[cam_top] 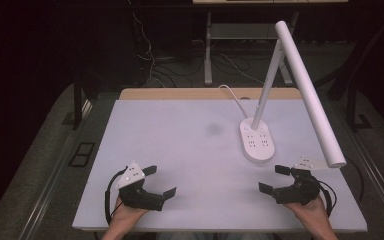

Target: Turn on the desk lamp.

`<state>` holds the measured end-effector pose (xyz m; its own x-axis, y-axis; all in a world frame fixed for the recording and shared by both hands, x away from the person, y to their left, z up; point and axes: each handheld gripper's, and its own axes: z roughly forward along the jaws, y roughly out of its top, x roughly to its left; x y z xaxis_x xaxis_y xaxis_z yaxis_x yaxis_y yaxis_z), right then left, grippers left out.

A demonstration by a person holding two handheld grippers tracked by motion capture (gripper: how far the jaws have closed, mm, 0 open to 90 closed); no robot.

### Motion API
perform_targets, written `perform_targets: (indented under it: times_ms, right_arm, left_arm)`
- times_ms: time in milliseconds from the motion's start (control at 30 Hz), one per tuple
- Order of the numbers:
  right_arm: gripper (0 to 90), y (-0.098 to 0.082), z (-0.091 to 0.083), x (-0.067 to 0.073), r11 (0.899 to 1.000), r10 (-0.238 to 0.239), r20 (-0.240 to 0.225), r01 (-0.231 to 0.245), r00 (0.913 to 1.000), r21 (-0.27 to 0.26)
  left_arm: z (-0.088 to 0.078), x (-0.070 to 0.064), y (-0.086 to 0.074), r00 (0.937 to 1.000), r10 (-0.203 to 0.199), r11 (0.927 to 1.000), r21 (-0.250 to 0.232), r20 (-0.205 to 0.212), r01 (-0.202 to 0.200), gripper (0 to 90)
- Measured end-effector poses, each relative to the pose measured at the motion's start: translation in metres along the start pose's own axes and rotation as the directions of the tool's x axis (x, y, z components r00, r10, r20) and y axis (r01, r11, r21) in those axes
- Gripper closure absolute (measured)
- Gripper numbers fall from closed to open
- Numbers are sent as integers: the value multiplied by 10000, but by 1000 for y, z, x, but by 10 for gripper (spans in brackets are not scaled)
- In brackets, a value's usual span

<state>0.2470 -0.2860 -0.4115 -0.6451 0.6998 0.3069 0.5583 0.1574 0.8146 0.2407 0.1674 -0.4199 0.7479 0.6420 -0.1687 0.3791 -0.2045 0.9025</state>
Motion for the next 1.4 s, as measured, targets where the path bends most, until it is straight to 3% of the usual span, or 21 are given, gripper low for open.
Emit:
perform_targets:
  times_ms: [767,1400]
  right_arm:
    - [5,5,4,2,9975,-75,-325,98,9994,703]
    - [5,20,3,-1,9947,-104,-286,132,9995,1015]
  left_arm:
    - [-2,-1,-2,10000,-67,9999,88,-43,68,0]
    - [-3,-1,-4,10000,-54,9998,201,-76,56,0]
